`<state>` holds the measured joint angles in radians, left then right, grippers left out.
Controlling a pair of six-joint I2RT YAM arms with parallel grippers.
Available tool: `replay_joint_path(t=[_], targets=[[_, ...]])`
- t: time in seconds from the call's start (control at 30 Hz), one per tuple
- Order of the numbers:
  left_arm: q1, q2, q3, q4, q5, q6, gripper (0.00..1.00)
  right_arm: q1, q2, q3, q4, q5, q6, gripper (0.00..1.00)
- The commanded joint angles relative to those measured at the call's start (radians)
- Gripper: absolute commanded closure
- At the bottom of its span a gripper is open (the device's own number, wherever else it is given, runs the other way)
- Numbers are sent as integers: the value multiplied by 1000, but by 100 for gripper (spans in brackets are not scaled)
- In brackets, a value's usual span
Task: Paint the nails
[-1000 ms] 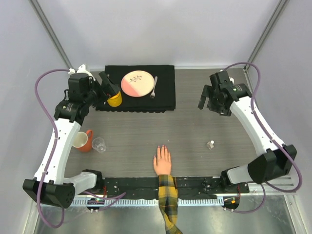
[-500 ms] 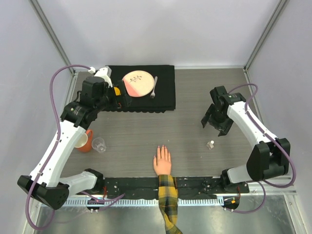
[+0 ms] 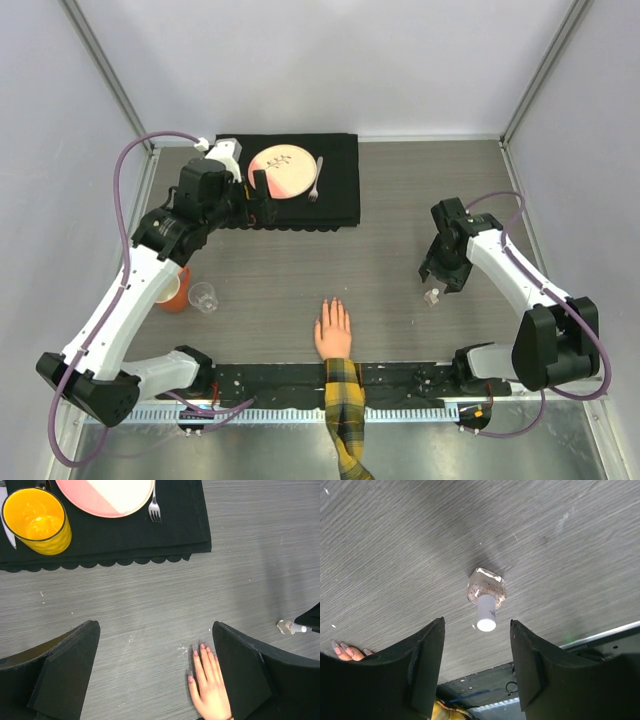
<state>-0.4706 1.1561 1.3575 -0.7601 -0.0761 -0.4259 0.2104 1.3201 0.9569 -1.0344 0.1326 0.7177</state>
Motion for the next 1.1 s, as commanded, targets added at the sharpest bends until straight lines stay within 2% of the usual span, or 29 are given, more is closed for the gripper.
replay_joint_path(t=[0.0,0.17,0.73,0.83,0.87,0.93,0.97,1.07], targets=[[-7,7,26,18,-16,24,0,7,-19,-35,66,-1,-17,43],[-8,13,29,16,-21,21,0,15,-21,-61,73,4,-15,44],[-8,13,31,16,-17,22,0,40,7,-101,114,61,-41,61],[-8,13,35,12,-7,10,0,49,10,-101,120,59,-55,72],[-8,13,37,5,-4,6,0,52,10,-90,119,58,-64,81],[-8,16,46,-7,5,-25,0,81,8,-64,94,71,-75,88],[-7,27,63,-19,16,-34,0,99,7,-26,82,81,-95,97],[-7,54,92,-79,71,-94,0,174,13,76,30,87,-152,99]])
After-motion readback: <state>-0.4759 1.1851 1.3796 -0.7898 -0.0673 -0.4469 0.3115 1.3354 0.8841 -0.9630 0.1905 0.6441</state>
